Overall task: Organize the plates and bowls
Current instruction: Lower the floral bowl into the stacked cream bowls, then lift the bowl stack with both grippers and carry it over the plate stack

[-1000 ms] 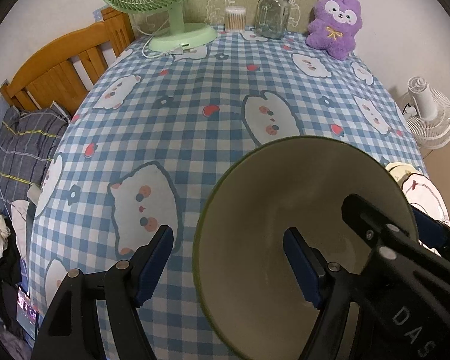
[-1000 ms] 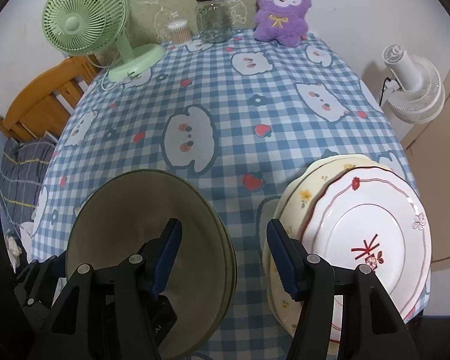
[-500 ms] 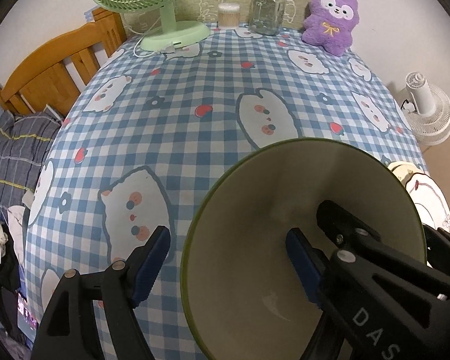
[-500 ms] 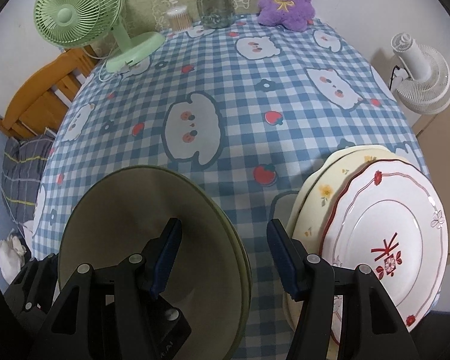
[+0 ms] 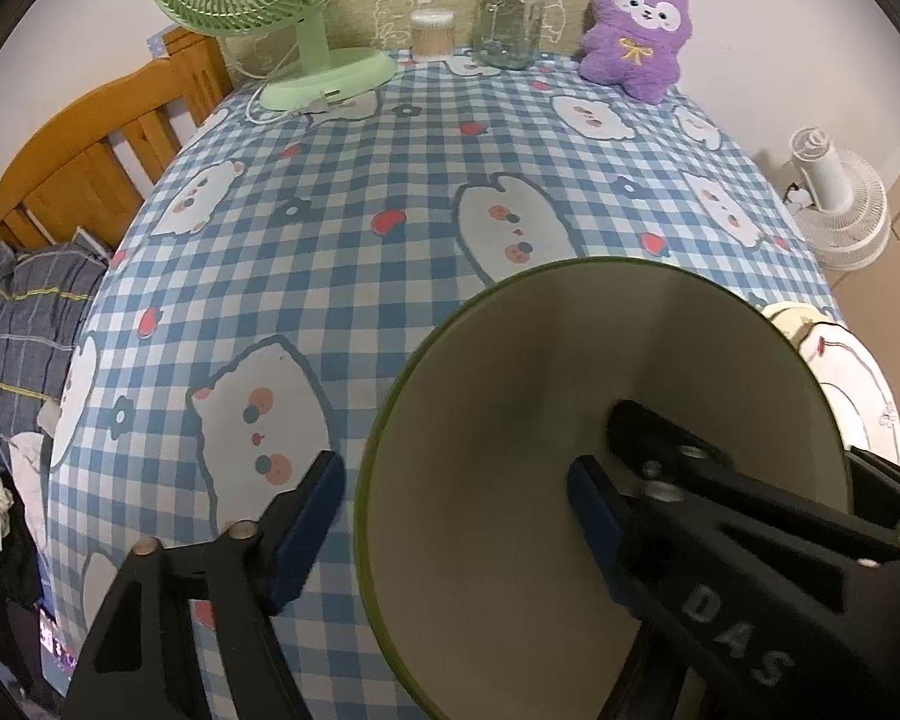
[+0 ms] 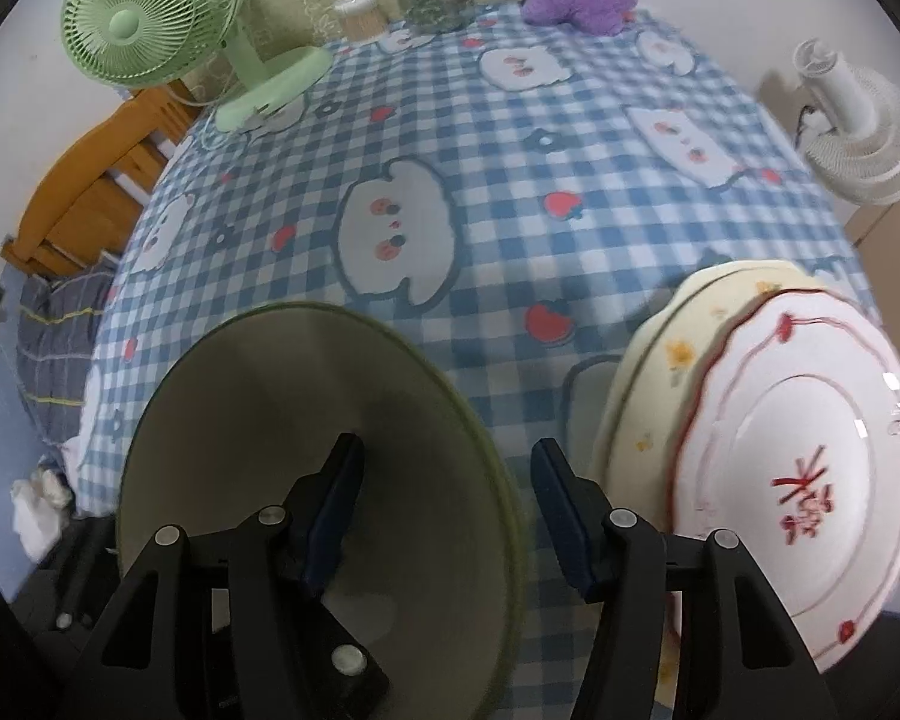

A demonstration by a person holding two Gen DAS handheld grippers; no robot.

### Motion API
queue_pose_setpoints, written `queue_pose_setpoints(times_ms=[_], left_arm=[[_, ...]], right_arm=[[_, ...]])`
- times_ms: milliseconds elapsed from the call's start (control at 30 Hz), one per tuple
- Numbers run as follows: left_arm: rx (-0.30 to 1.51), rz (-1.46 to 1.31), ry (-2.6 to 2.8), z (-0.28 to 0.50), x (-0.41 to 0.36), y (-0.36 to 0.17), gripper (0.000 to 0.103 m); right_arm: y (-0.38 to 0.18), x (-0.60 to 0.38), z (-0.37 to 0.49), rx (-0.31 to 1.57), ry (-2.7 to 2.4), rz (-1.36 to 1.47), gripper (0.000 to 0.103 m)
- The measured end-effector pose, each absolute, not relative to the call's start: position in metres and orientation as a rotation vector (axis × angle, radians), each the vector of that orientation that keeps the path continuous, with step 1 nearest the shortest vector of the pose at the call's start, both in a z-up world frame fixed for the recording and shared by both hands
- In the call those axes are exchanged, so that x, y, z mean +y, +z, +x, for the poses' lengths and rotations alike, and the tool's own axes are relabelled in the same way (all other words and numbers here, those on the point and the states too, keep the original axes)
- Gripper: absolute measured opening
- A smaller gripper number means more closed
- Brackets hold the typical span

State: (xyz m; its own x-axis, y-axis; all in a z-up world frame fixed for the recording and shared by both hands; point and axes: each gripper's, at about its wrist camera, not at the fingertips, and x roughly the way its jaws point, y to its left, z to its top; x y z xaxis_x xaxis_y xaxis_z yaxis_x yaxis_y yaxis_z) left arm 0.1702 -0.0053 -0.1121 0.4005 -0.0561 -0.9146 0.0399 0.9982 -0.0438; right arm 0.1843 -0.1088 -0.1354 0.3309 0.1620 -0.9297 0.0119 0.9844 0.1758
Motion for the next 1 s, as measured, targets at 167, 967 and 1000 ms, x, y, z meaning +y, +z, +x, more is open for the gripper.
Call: queue_pose_setpoints(times_ms=[167,967,1000], left_arm=[[1.176,-0.077,-0.103,0.171,-0.004,-0.114,0.063],[1.13,-0.078,-0.152,0.164,-0.01,-0.085,0.054],[1.123,-0.078,-0.155,0.164,-0.01,-0.081,0.054]], right_arm=[[-0.134,-0.106,0.185,1.234,0.121,0.147,0.053],[-0.099,-0.11,0.175,1.18,0.07,0.147,0.052],[-0.095,-0.11,0.174,1.173,0.067,0.15,0.052]])
